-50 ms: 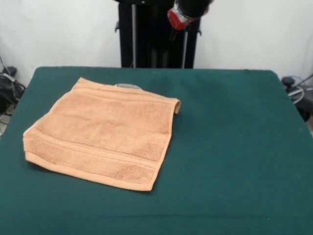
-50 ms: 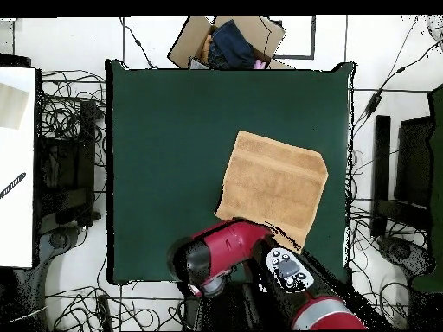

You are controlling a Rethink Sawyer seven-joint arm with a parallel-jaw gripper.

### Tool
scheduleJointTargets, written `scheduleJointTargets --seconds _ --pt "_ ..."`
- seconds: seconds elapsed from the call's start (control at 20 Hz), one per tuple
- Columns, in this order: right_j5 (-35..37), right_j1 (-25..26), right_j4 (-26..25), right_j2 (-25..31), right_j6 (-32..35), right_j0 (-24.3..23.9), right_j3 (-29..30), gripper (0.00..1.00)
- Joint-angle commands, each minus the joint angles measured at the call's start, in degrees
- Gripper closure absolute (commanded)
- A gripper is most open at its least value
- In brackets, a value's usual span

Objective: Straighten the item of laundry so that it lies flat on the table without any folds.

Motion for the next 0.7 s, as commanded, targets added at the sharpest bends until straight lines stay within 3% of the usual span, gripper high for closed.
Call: scheduleJointTargets --seconds 0.05,0.7 --pt "-10.4 5.0 2.5 -7.7 19.4 4.0 3.1 0.0" --pt "-20.8 8.5 2.2 -14.8 18.9 9.3 3.3 0.0"
